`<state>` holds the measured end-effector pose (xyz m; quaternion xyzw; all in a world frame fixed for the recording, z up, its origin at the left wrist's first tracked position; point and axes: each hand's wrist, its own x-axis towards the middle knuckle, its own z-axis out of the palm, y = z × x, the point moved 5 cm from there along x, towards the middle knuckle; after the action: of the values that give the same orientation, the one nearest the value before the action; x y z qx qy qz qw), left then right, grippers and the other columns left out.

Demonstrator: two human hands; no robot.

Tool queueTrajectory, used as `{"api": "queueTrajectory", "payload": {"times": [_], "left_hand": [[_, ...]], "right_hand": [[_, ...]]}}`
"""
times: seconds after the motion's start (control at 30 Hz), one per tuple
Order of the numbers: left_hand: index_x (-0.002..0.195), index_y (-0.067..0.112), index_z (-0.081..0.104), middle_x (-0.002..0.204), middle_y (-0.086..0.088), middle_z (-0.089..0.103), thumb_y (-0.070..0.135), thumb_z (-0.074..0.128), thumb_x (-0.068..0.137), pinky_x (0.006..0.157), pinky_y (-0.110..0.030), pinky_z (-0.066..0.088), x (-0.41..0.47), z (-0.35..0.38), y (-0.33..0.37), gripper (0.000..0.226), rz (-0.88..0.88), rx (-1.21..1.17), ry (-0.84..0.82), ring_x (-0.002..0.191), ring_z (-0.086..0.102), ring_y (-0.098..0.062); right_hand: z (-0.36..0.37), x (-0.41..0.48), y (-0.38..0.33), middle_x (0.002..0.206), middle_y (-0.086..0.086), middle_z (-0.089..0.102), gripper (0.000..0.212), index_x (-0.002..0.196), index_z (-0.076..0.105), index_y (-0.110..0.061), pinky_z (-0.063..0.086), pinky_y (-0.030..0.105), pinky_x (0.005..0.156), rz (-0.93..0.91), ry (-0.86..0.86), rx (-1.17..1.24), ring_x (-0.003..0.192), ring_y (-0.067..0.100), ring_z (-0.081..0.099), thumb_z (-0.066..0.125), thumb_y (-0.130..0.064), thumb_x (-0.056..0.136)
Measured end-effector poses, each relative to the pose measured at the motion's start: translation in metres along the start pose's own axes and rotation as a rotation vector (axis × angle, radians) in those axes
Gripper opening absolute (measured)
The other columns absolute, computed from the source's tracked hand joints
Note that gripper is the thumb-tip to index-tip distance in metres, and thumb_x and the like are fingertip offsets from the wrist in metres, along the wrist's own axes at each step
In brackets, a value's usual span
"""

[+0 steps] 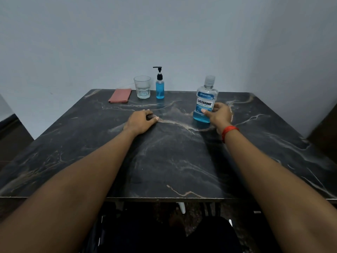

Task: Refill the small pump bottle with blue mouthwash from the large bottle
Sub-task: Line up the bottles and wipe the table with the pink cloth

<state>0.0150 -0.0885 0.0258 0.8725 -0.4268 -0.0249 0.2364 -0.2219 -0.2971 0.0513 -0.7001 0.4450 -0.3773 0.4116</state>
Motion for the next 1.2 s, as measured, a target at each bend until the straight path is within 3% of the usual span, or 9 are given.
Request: {"api": "queueTrajectory", "payload": {"times": [0.1,0.43,0.8,0.9,1.0,1.1,1.2], "left_hand": [[0.141,0.022,0.058,0.147,-0.001,0.057,0.062,0.055,0.092,0.111,-0.042,0.04,0.001,0.001,-0.001,0.063,0.005,0.002,0.004,0.133,0.054,-0.026],[0.139,0.021,0.059,0.145,-0.001,0.059,0.056,0.059,0.092,0.109,-0.04,0.043,0.011,0.008,-0.008,0.059,0.021,-0.056,0.043,0.134,0.053,-0.022],[0.144,0.018,0.055,0.156,0.001,0.047,0.053,0.059,0.093,0.118,-0.038,0.033,0.02,0.016,-0.013,0.061,0.047,-0.076,0.079,0.148,0.036,-0.015],[0.143,0.018,0.055,0.156,0.001,0.047,0.052,0.059,0.093,0.119,-0.037,0.033,0.02,0.017,-0.012,0.061,0.047,-0.075,0.075,0.148,0.036,-0.015],[0.143,0.018,0.055,0.155,0.0,0.047,0.053,0.059,0.092,0.118,-0.038,0.033,0.02,0.016,-0.013,0.062,0.045,-0.076,0.07,0.148,0.037,-0.016],[0.144,0.018,0.055,0.156,0.0,0.047,0.053,0.059,0.093,0.119,-0.037,0.032,0.019,0.015,-0.011,0.062,0.038,-0.07,0.063,0.148,0.036,-0.016],[0.144,0.016,0.054,0.155,-0.001,0.048,0.051,0.06,0.094,0.119,-0.037,0.033,0.014,0.01,-0.007,0.061,0.037,-0.068,0.045,0.147,0.039,-0.018]], "right_hand": [[0.011,0.01,0.0,0.115,0.004,0.073,0.044,0.116,0.067,-0.012,0.056,0.034,0.092,-0.014,-0.042,-0.011,0.103,0.018,0.069,0.084,-0.025,0.078],[0.096,0.086,-0.025,0.128,0.008,0.066,0.04,0.128,0.06,-0.009,0.049,0.042,0.105,-0.086,-0.239,-0.011,0.119,0.023,0.062,0.072,-0.015,0.09],[0.148,0.155,-0.04,0.131,0.009,0.063,0.039,0.128,0.057,-0.009,0.046,0.036,0.105,-0.137,-0.218,-0.117,0.121,0.025,0.059,0.069,-0.019,0.092],[0.148,0.157,-0.039,0.134,0.009,0.061,0.045,0.131,0.052,-0.009,0.046,0.038,0.108,-0.099,-0.253,-0.101,0.124,0.026,0.058,0.07,-0.018,0.091],[0.142,0.152,-0.033,0.139,0.011,0.054,0.064,0.138,0.041,-0.011,0.045,0.037,0.108,-0.026,-0.289,-0.083,0.128,0.026,0.054,0.077,-0.019,0.086],[0.126,0.139,-0.038,0.134,0.011,0.055,0.067,0.131,0.043,-0.012,0.049,0.027,0.098,-0.095,-0.103,-0.07,0.122,0.024,0.056,0.082,-0.031,0.08],[0.122,0.111,-0.065,0.116,0.005,0.062,0.043,0.117,0.051,-0.015,0.047,0.009,0.072,-0.308,0.046,-0.033,0.103,0.017,0.062,0.074,-0.033,0.086]]}}
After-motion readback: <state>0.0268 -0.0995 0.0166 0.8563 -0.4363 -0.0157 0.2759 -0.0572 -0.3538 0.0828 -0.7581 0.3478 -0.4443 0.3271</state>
